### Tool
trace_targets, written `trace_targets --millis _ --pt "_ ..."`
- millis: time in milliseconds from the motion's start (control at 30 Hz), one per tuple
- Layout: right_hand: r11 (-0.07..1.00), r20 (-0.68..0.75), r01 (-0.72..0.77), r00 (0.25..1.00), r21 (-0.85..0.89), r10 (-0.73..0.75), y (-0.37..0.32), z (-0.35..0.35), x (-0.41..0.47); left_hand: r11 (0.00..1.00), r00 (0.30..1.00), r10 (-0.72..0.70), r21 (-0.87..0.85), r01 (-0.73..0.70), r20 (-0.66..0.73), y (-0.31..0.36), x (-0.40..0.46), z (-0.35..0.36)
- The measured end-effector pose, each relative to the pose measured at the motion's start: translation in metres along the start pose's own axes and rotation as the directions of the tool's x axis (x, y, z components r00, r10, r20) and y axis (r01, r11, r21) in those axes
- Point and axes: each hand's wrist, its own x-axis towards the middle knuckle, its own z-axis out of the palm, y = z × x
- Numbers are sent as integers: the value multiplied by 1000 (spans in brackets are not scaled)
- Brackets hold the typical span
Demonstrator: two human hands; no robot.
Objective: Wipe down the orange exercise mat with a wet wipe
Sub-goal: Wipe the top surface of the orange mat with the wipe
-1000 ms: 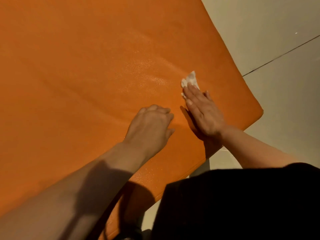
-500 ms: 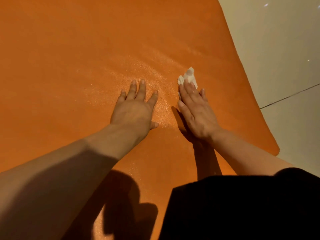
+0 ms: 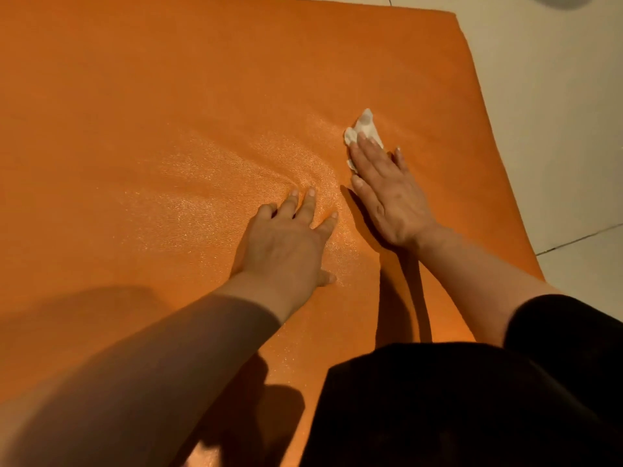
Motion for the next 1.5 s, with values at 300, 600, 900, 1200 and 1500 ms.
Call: trace_targets --millis 300,600,900,1200,1500 --pt "998 -1 50 999 -32 -50 -5 -8 46 979 952 -84 -201 24 -296 -86 44 -35" --pt "993 18 117 993 -25 -117 -17 -15 92 984 983 -178 -5 178 -43 -112 75 -53" --pt "999 -80 41 996 26 -39 -19 -19 118 992 992 -128 -2 128 -24 -113 75 -57" --pt "992 -121 -72 989 100 83 -11 -25 168 994 994 -105 6 105 -26 -120 76 -60" --pt "996 -51 64 997 57 -61 -27 -38 207 994 994 -106 -8 106 -6 -121 79 -62"
